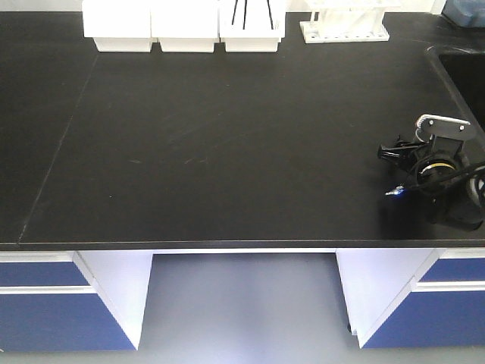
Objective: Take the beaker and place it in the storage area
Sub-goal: 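Lift the beaker off the bench with the right gripper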
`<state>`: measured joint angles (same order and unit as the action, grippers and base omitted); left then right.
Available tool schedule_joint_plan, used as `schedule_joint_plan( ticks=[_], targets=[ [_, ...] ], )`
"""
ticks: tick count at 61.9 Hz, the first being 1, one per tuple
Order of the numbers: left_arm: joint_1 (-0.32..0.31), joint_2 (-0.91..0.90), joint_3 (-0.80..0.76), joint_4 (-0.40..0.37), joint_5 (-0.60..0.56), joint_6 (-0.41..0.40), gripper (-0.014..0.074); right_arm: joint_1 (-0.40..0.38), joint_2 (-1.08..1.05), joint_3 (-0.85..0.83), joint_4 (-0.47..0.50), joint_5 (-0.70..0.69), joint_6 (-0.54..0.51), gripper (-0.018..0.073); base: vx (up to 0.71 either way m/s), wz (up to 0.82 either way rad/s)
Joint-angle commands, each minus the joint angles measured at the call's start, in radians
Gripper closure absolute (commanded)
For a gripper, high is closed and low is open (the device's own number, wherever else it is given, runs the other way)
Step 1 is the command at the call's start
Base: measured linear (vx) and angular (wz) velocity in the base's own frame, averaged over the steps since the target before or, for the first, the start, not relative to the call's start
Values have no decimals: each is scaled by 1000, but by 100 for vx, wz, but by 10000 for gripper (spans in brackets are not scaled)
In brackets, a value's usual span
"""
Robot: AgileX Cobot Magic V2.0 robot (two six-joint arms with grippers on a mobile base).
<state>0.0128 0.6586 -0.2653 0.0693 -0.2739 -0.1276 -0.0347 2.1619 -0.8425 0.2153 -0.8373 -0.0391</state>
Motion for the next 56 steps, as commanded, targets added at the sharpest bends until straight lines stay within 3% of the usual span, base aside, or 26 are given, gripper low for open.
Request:
schedule_joint_plan(
  ticks=[1,12,29,40,56],
  targets=[
    [-8,1,-32,-5,-79,-7,118,0,-135,-13,-78,-14,-16,570,0,0],
    [-8,1,-32,-5,-74,-7,118,0,-352,-13,-263,98,-9,566,0,0],
    [-8,1,-32,-5,-74,-7,118,46,-673,-6,-501,344,149,567,0,0],
    [-8,1,-32,-5,-74,-7,118,109,-892,130,-502,372,180,567,0,0],
    [-8,1,-32,-5,-74,-7,118,107,-1235,321,-502,564,183,567,0,0]
  ],
)
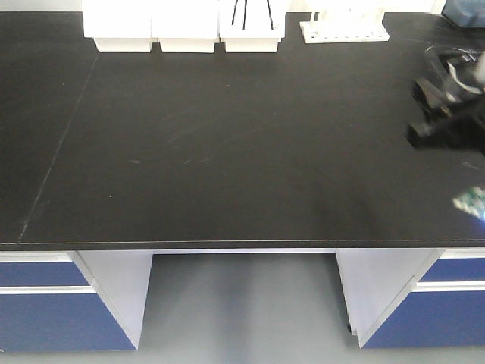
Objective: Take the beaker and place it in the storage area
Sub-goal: 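Lift the beaker off the bench with the right gripper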
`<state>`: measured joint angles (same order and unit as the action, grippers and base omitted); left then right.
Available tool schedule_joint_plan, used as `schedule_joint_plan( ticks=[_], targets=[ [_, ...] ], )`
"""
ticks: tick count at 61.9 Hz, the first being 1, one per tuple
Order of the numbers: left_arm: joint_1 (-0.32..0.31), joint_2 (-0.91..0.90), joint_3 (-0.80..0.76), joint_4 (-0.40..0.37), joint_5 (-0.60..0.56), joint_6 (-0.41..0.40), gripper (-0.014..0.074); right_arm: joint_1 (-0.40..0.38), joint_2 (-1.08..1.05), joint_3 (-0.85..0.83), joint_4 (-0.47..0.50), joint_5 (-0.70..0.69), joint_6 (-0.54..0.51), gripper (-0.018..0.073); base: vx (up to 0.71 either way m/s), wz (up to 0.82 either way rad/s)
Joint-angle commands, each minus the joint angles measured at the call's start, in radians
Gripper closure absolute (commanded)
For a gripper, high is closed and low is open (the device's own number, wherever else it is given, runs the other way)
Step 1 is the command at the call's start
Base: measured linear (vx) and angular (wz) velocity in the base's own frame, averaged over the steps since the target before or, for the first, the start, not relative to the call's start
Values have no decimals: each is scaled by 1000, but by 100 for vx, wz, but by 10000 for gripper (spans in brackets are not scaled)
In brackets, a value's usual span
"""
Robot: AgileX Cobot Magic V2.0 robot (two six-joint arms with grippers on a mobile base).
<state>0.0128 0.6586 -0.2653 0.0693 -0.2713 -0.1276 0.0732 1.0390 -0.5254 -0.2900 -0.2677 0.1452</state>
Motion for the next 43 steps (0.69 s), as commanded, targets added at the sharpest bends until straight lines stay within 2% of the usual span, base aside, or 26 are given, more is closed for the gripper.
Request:
schedule_joint_plan(
  ticks=[1,14,43],
  targets=[
    [-8,1,-32,-5,-76,-7,118,-1,-128,11,3,7,-1,567,0,0],
    [-8,1,-32,-5,-73,-7,118,-1,-294,67,3,161,-1,567,0,0],
    [-8,1,-32,-5,-73,-7,118,-1,-346,89,3,185,-1,567,0,0]
  ],
)
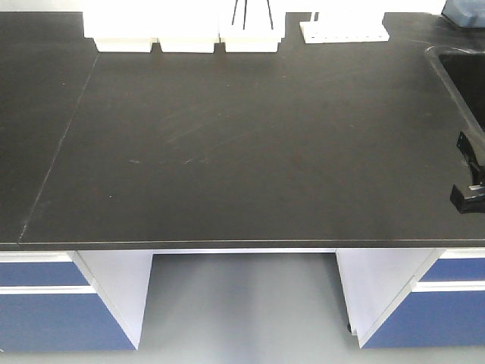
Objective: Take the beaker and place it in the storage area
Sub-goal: 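Lift the beaker off the bench with the right gripper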
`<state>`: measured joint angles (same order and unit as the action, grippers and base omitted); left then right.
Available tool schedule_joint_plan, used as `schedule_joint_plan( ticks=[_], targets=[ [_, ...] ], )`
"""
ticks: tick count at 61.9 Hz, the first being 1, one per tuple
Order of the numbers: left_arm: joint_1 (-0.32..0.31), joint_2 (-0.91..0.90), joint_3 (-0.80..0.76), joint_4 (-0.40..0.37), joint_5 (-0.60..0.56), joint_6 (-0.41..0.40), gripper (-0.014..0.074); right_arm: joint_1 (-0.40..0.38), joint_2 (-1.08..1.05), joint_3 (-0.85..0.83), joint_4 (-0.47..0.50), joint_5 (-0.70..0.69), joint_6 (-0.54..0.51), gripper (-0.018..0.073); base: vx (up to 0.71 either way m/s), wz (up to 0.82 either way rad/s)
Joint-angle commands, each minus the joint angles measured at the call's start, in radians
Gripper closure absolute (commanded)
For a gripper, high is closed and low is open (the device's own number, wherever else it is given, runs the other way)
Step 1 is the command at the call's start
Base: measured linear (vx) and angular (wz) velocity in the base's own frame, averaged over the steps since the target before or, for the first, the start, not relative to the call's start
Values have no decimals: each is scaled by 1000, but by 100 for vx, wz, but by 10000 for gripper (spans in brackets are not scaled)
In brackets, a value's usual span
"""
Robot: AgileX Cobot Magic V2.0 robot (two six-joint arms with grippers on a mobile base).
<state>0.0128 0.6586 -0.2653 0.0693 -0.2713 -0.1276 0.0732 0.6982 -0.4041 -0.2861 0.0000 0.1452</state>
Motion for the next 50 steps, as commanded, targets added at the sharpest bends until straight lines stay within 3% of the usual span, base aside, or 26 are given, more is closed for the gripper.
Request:
schedule_joint_plan(
  ticks=[1,50],
  targets=[
    [-8,1,-32,-5,-73,-7,118,-1,-5,-32,0,-82,-1,567,0,0],
    [-8,1,-32,-5,-73,-7,118,-1,-5,-32,0,-82,-1,567,0,0]
  ],
)
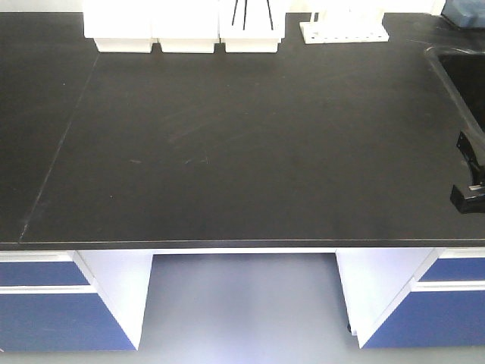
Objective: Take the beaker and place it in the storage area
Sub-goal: 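Lift the beaker off the bench with the right gripper, then hold the beaker in the right gripper while driving to the other bench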
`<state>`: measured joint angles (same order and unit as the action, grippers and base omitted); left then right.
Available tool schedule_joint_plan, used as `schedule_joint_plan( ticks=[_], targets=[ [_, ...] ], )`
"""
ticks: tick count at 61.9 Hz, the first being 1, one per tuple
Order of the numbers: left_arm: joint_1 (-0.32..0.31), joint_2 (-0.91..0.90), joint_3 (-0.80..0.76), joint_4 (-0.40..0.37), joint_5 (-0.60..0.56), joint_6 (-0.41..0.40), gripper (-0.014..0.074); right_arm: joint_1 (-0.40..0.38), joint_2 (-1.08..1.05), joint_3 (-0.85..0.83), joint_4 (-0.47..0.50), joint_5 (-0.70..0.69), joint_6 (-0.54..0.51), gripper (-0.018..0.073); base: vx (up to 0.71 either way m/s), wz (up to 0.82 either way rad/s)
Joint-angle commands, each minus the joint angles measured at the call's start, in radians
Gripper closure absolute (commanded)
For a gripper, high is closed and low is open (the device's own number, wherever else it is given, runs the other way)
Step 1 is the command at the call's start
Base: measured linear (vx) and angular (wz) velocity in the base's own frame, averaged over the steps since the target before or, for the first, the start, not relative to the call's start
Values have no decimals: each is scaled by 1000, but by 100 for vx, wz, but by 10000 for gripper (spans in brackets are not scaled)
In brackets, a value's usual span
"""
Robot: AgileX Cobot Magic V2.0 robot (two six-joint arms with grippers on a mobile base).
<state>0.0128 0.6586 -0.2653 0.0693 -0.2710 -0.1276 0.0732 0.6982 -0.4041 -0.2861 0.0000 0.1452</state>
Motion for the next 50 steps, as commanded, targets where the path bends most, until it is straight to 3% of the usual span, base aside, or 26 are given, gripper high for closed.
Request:
schedule_joint_plan(
  ticks=[1,50],
  targets=[
    [-8,1,-32,-5,-74,-7,118,-1,-5,-32,0,-81,-1,567,0,0],
    [-8,1,-32,-5,-74,-7,118,-1,-5,-32,0,-78,-1,567,-11,2]
  ],
)
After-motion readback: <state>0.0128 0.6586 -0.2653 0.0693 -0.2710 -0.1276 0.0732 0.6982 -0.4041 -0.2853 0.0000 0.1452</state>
